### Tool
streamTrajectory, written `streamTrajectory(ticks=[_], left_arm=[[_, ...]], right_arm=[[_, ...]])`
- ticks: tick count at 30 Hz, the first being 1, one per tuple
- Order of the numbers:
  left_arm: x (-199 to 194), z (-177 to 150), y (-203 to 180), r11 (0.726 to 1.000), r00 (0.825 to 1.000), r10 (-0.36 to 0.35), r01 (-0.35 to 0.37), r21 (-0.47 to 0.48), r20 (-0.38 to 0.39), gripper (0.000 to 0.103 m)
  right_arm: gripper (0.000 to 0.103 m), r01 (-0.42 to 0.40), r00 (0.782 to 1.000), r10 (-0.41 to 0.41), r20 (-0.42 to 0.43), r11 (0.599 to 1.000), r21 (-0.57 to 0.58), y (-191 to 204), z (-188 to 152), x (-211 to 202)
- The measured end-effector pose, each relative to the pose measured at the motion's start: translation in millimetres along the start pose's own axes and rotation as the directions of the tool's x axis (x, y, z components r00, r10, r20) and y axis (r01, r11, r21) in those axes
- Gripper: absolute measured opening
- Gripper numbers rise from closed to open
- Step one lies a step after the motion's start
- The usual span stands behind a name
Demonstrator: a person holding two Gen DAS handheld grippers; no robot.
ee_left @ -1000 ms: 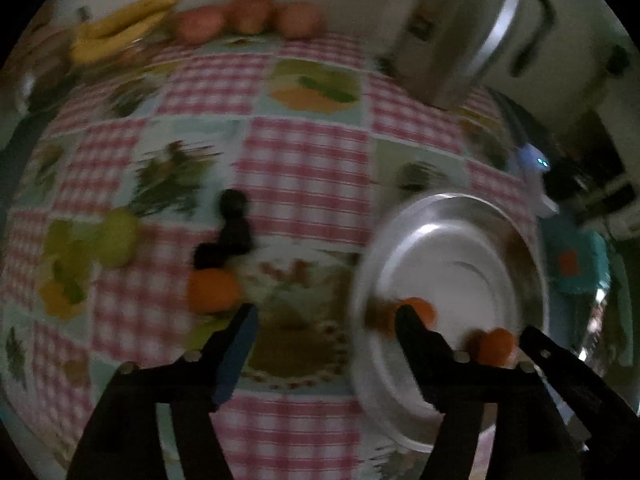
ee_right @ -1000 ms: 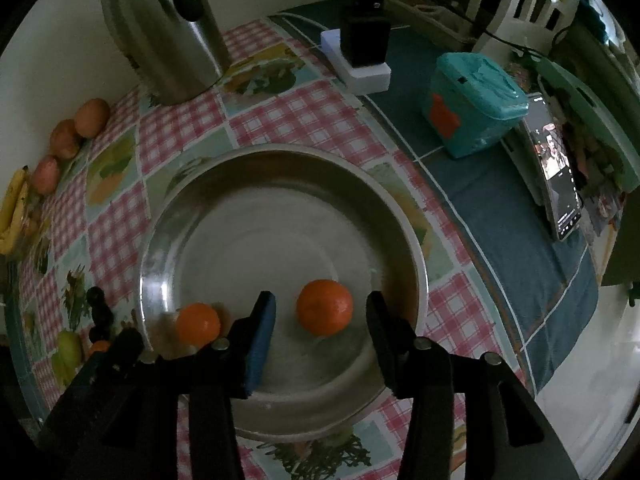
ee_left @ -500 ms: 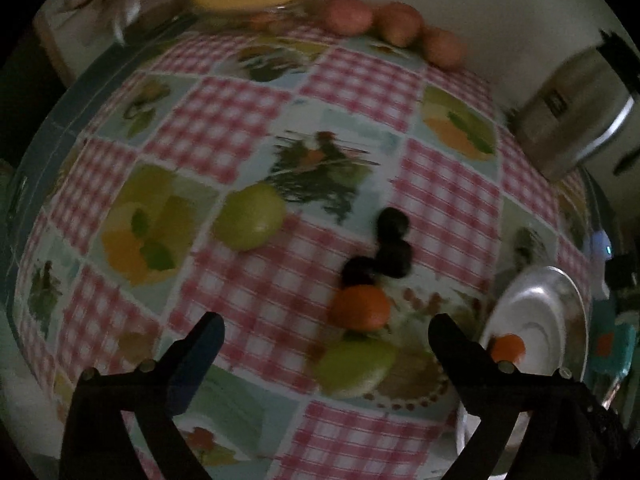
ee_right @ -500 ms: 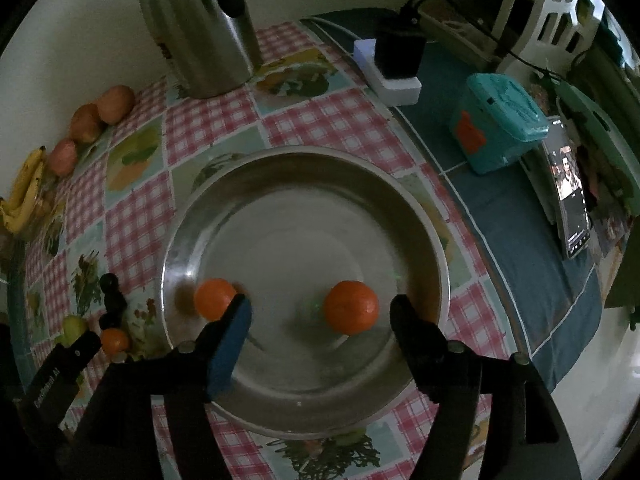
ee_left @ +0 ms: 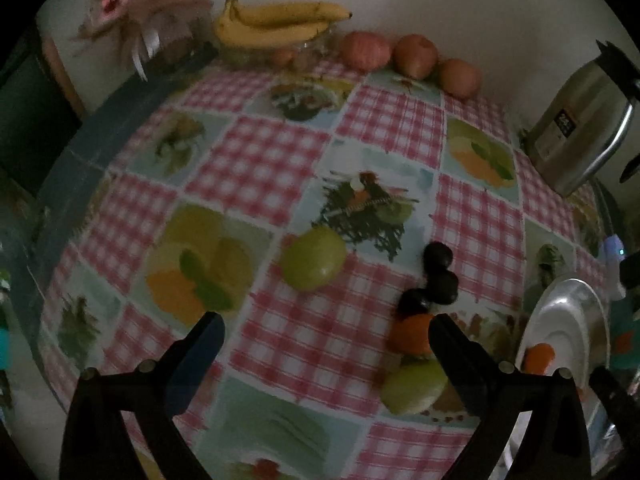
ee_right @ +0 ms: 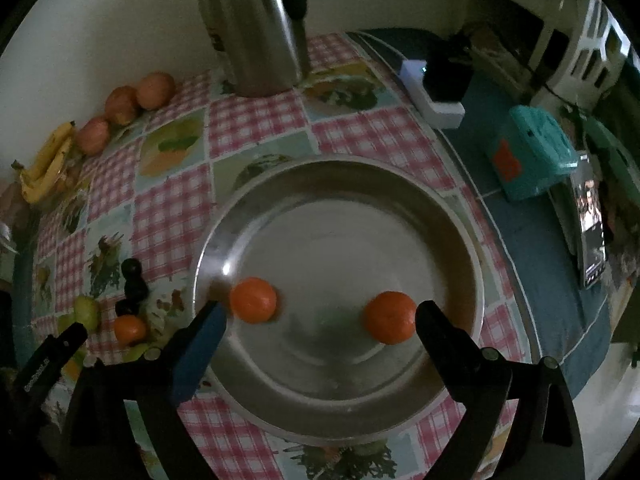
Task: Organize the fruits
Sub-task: 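Move both open tools back from the bowl toward the remaining fruit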
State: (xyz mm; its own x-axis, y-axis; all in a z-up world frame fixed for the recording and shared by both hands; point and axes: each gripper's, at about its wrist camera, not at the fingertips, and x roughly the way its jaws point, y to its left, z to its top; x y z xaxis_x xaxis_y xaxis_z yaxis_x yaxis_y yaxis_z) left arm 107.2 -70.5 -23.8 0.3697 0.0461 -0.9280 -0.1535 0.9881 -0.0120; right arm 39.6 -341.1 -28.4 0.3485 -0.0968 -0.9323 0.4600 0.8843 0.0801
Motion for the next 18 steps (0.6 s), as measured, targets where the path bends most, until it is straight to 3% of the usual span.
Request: streamTrajectory(ticks=[6,12,18], left_arm=[[-7,6,4,1.000,0.998,-0.009,0.007,0.022,0.065,0.103],[-11,9,-4,0.996,0.993,-0.037,0.029,0.080,0.108,0.103],[-6,15,5,0.995,0.994,-0.091,0.087,0.054,0.066,0.103]], right_arm=[[0.096,-0.061,0.996,0.060,0.065,0.998,0.007,9,-3,-4],[0.096,-0.046,0.992,0.047,0.114,0.999,-0.015,22,-7,-4],[0.096,-0.019,0.990,0.023,0.136,0.999,-0.033,30,-9,-5]])
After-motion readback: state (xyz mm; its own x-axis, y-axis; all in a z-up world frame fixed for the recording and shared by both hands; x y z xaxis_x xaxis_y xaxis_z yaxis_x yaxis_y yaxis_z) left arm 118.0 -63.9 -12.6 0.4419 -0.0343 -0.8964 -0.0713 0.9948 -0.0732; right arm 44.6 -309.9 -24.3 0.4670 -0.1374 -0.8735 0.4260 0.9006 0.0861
